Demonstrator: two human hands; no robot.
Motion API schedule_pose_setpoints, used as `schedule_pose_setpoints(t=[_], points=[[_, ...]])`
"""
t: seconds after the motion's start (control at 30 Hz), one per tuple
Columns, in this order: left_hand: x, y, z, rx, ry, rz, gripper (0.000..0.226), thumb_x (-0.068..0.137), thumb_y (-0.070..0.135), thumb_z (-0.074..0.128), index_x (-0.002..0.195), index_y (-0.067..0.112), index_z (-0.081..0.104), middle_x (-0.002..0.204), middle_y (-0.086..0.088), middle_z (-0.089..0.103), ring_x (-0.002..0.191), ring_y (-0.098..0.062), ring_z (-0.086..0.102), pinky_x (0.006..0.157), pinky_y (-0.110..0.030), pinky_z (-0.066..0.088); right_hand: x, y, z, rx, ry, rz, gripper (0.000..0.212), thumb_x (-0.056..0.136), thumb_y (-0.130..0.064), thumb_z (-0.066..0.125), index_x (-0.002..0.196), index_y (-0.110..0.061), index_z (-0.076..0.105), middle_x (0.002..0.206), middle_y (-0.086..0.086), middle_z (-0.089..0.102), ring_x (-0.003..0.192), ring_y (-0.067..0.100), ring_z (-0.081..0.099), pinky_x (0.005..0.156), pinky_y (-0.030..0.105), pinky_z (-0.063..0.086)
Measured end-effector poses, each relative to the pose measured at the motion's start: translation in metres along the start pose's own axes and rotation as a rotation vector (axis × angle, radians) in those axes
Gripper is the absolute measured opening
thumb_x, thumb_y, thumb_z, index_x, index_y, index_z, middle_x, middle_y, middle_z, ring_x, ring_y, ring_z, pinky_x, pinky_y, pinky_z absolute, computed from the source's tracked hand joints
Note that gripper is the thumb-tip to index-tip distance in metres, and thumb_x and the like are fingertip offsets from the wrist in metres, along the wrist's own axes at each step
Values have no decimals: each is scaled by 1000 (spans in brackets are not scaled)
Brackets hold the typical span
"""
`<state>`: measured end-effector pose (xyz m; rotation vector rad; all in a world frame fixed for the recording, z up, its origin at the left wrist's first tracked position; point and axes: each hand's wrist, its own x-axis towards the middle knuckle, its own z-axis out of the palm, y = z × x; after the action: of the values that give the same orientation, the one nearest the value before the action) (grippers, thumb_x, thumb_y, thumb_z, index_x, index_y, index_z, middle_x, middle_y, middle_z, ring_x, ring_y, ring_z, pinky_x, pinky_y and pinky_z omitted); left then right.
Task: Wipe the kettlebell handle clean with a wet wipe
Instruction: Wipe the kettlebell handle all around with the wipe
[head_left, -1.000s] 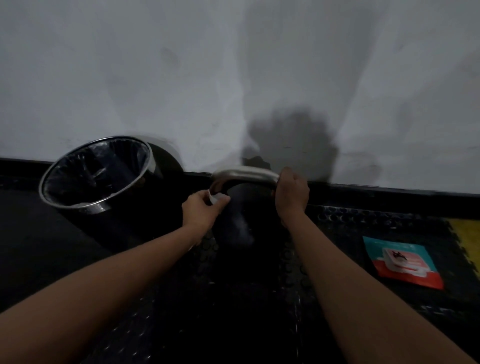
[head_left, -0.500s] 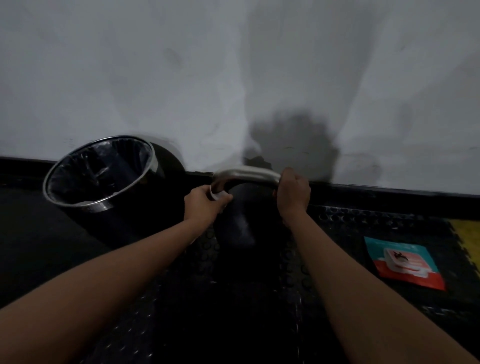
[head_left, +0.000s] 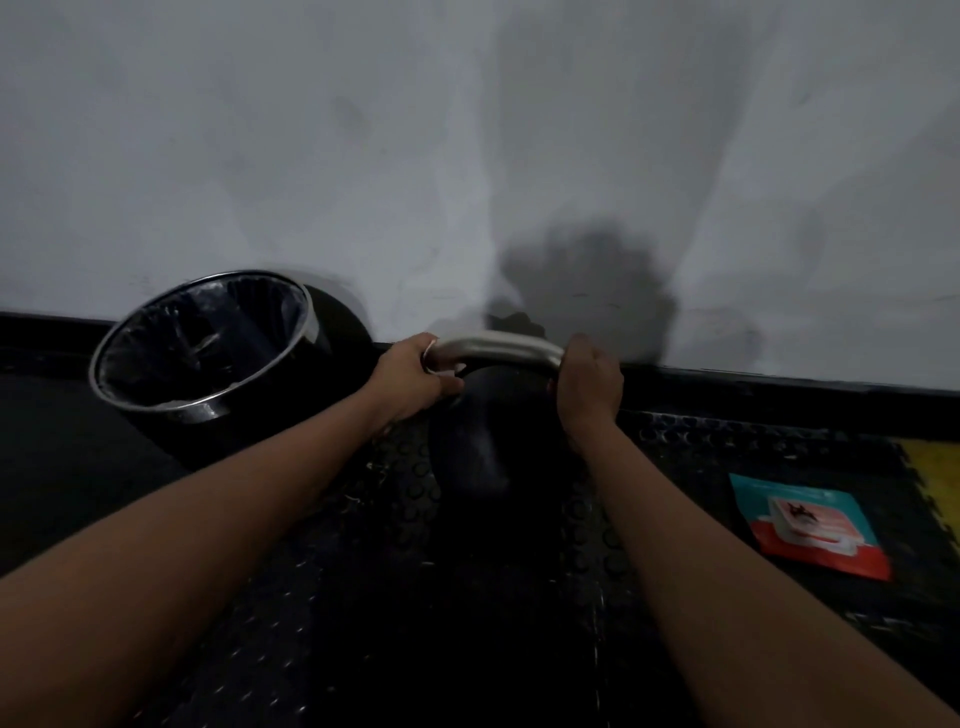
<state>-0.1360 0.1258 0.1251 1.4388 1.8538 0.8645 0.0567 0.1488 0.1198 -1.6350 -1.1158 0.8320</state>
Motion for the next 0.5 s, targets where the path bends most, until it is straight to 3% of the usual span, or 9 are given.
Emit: schedule_pose_setpoints(t=[0.07, 0.17, 0.3, 0.37, 0.43, 0.5], points=[[0, 7, 1, -75, -79, -51, 30, 71, -6, 75, 95, 7, 64, 73, 1, 63, 67, -14, 58, 52, -15, 45, 1, 1, 1, 5, -8, 10, 63, 74, -44, 27, 87, 2, 69, 97, 26, 67, 90, 37, 60, 72, 31, 36], [-1, 23, 2, -163, -122, -62, 32, 69, -5, 77, 94, 10, 61, 67, -4, 58, 50, -10, 52, 41, -14, 40, 2, 1, 0, 18, -7, 23, 59, 80, -43, 31, 87, 3, 68, 97, 26, 67, 90, 36, 60, 71, 30, 34], [4, 35, -13, -244, -334, -57, 40, 65, 36, 85, 88, 16, 59, 63, -3, 56, 40, -10, 45, 38, -18, 35, 1, -1, 1, 28, -23, 18, 61, 74, -43, 28, 83, 2, 68, 94, 25, 67, 84, 32, 58, 70, 30, 34], [9, 37, -22, -285, -483, -130, 56, 64, 62, 74, 85, 12, 59, 66, -9, 54, 39, -15, 43, 38, -19, 35, 2, -2, 0, 36, -33, 12, 58, 74, -42, 29, 80, 2, 66, 91, 25, 66, 81, 32, 56, 69, 29, 34], [12, 39, -24, -348, -547, -230, 84, 67, 88, 47, 79, 5, 57, 64, -14, 50, 42, -23, 43, 39, -22, 35, 6, -1, 0, 12, -91, 6, 53, 78, -40, 30, 81, 1, 62, 91, 24, 64, 80, 33, 56, 68, 29, 36], [16, 37, -19, -378, -533, -242, 98, 72, 93, 19, 71, 2, 56, 59, -15, 49, 40, -25, 41, 37, -21, 32, 10, 2, 0, -6, -160, 11, 42, 83, -36, 32, 79, -4, 58, 94, 24, 63, 80, 31, 56, 69, 30, 42]])
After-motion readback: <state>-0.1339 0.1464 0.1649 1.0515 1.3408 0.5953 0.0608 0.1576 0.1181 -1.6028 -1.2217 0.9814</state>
